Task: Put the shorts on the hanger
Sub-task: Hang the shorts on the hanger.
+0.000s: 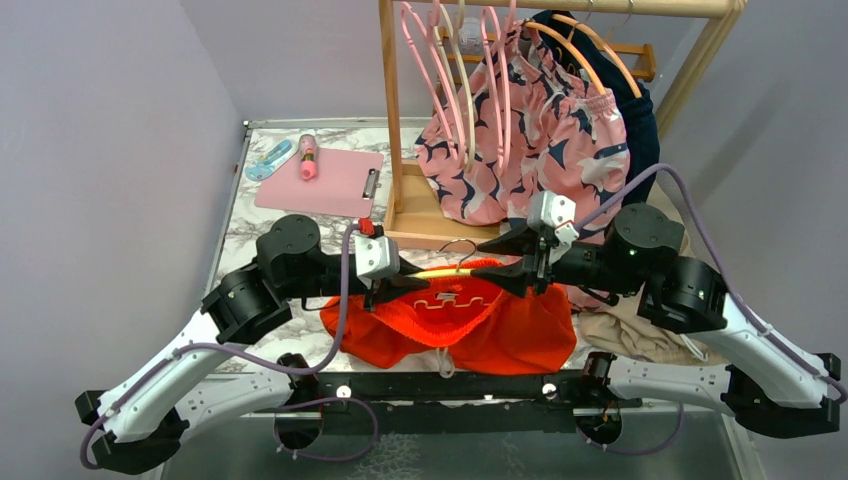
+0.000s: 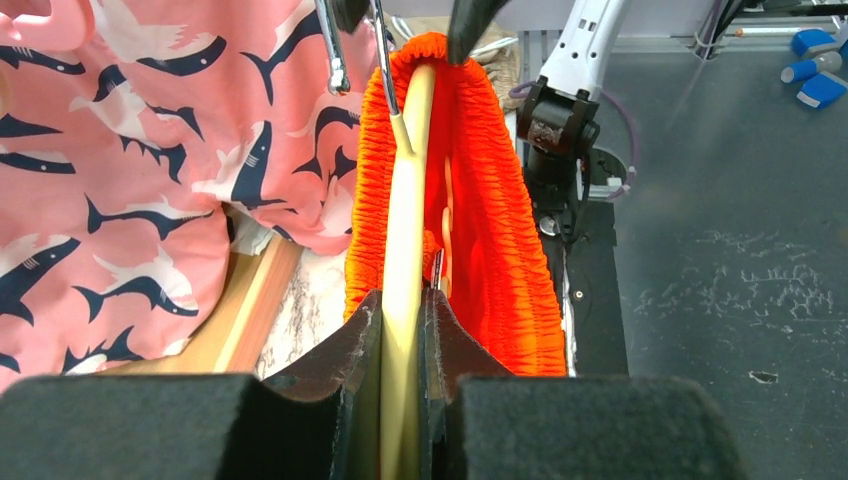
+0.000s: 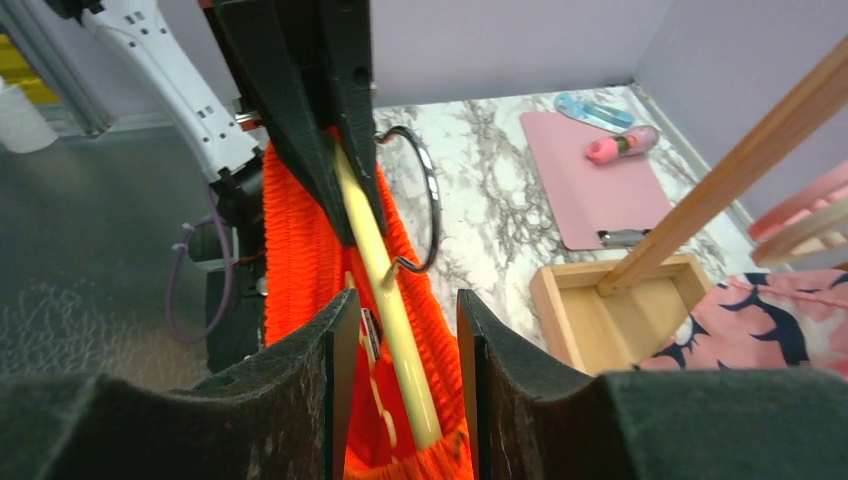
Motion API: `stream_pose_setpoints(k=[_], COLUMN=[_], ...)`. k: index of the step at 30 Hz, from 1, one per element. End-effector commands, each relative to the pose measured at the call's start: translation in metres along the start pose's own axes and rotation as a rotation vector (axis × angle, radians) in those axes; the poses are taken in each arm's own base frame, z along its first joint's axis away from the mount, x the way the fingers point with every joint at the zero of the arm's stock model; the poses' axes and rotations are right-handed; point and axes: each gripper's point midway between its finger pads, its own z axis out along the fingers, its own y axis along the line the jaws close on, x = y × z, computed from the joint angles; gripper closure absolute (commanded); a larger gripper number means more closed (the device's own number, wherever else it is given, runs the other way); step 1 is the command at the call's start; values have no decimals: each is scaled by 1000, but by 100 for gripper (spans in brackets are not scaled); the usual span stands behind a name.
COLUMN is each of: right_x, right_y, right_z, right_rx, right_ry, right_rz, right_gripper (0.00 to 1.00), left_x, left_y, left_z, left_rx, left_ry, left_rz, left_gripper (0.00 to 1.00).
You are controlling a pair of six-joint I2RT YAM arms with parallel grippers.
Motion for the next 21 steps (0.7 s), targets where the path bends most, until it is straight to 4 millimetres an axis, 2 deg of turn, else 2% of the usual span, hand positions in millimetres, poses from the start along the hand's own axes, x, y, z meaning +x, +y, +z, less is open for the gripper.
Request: stream_pose_setpoints(k=[1,10,21], right_x=[-4,21,32], right_y=[-18,-25,-25], right_z=[-15,-20,-22], right_rx=[119,169,173], right_ry=[-9,69,101], right_rz=[-21,-19,-19], right_gripper=[57,58,62], left_x=[-30,-45,-56], left_y=[5,3,3], left_z=[-13,-24,-32], left_rx=[-52,-75,-97], left_ry=[-97,-139,-166], left_rz=[69,93,102], left_gripper=[100,100,100])
